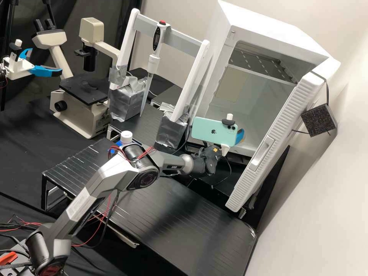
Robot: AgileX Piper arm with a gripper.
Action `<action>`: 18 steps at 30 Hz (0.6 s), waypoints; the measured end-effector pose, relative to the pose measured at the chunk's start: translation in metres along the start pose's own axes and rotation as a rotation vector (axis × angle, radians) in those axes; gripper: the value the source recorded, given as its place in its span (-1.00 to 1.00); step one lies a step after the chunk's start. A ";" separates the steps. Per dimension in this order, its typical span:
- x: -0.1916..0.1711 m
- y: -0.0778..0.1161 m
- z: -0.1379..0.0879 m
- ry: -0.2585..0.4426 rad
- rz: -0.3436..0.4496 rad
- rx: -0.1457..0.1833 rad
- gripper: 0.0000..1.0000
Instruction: Move the petri dish to the microscope
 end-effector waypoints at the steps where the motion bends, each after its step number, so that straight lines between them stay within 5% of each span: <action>1: -0.002 0.000 0.002 0.001 0.002 0.005 1.00; 10: -0.018 0.005 0.003 0.031 0.028 0.048 1.00; 18: -0.033 0.016 -0.004 0.066 0.049 0.044 1.00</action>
